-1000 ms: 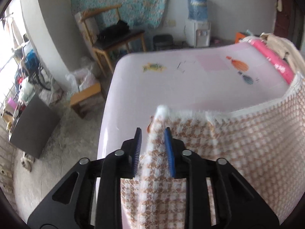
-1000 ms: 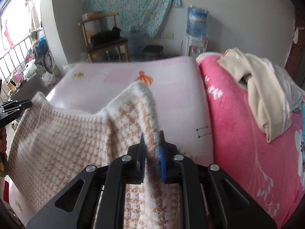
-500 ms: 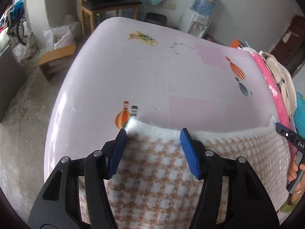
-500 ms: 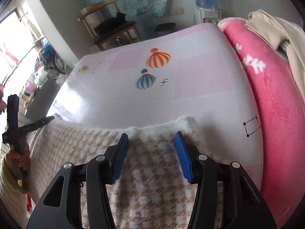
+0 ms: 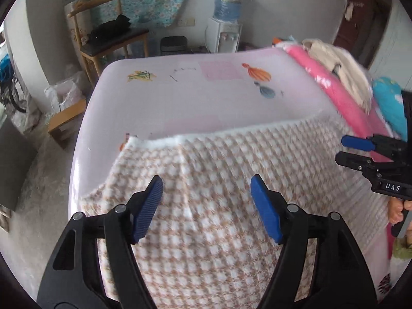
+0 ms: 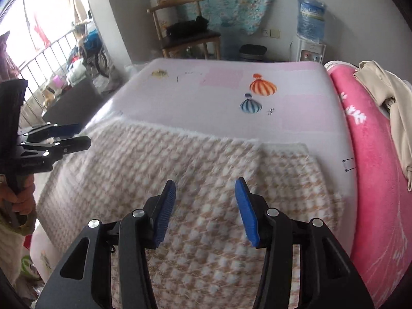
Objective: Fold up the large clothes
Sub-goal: 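Release the hem and smooth the folded bundle flat with both grippers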
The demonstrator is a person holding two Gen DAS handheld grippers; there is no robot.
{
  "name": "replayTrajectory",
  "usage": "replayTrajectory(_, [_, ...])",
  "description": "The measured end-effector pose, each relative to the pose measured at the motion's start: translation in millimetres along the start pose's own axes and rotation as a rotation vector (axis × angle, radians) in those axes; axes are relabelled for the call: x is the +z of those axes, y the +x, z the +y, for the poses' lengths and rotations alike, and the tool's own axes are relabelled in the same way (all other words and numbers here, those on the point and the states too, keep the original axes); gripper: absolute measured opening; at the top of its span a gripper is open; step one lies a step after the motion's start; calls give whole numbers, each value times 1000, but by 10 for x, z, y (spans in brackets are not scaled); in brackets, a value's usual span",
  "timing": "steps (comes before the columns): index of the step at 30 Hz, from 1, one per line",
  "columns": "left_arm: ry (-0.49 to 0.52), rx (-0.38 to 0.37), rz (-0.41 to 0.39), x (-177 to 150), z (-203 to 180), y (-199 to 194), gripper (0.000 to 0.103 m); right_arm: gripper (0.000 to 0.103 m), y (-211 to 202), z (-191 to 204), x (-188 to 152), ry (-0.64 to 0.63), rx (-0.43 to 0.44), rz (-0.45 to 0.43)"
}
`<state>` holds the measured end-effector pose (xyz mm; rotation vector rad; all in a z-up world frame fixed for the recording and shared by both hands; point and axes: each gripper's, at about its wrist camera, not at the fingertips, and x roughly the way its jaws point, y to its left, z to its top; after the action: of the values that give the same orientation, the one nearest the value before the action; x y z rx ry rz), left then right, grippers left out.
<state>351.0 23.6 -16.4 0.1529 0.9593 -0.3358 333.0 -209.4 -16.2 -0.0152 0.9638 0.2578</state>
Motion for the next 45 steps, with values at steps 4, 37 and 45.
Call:
replayTrajectory(4, [11, 89, 15, -171, -67, 239, 76, 49, 166, 122, -95, -47, -90, 22])
replayTrajectory(37, [-151, 100, -89, -1642, 171, -459, 80, 53, -395, 274, -1527, 62, -107, -27])
replayTrajectory(45, [-199, 86, -107, -1738, 321, -663, 80, 53, -921, -132, -1635, 173, -215, -109])
